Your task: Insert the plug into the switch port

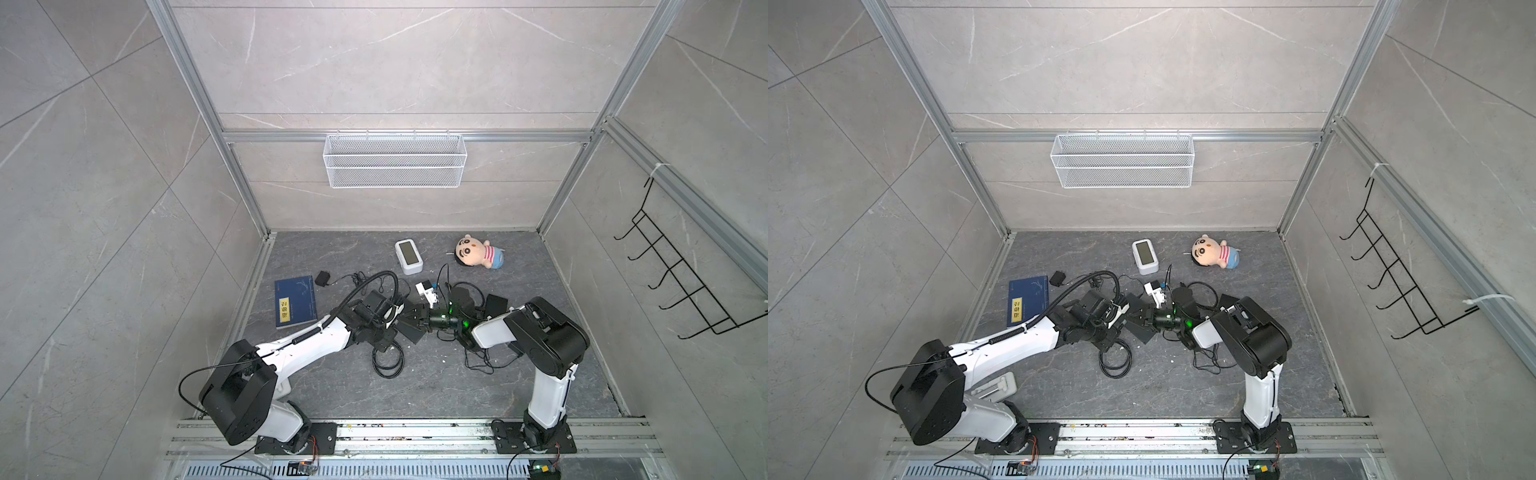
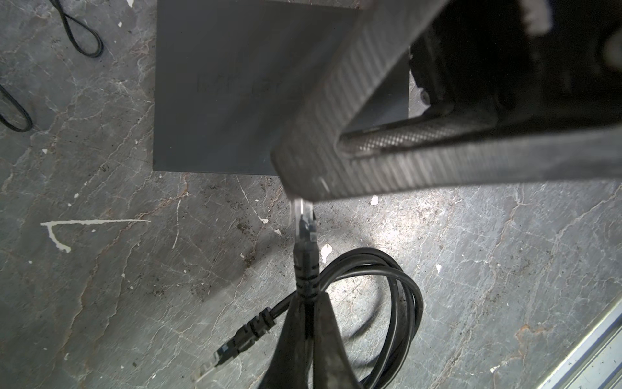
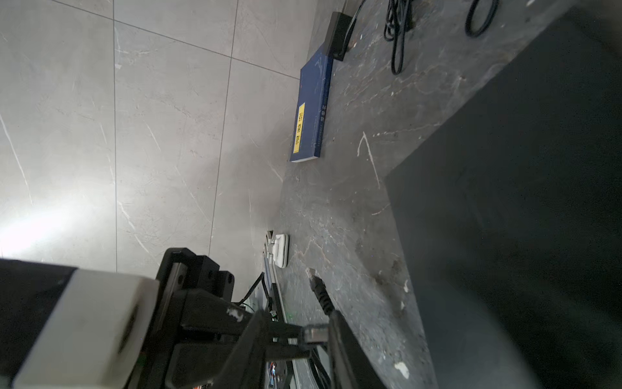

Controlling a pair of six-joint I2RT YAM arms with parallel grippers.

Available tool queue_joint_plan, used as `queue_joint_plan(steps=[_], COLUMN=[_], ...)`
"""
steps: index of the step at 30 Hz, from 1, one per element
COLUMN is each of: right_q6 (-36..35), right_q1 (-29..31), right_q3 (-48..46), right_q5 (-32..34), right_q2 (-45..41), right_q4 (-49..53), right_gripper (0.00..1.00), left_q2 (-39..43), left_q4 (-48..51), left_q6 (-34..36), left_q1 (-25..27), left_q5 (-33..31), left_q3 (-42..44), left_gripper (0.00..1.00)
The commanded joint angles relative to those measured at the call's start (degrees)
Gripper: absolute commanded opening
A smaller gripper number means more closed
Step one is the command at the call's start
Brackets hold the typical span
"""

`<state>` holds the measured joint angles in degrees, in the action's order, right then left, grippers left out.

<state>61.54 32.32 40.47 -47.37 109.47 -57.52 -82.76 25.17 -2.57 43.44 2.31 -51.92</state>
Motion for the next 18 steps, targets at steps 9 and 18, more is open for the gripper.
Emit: queue_joint_plan(steps=[9, 18], right_q6=[-9.4, -6.5], right_q1=[0.6, 3.1], right_q3=[1.8, 3.6], right_q5=[1.9, 1.6], right_q2=[-1.9, 0.6], right_q4=[10.8, 5.7], right_gripper=[0.36, 0.30], left_q2=[4.0, 1.8], left_q4=[-3.0, -5.4], left_q6=[-0.2, -0.9], left_q1=[-1.1, -1.2], left_q5=[2.7, 4.7], left_q3=[1.1, 1.6], left_gripper=[0.04, 0.04])
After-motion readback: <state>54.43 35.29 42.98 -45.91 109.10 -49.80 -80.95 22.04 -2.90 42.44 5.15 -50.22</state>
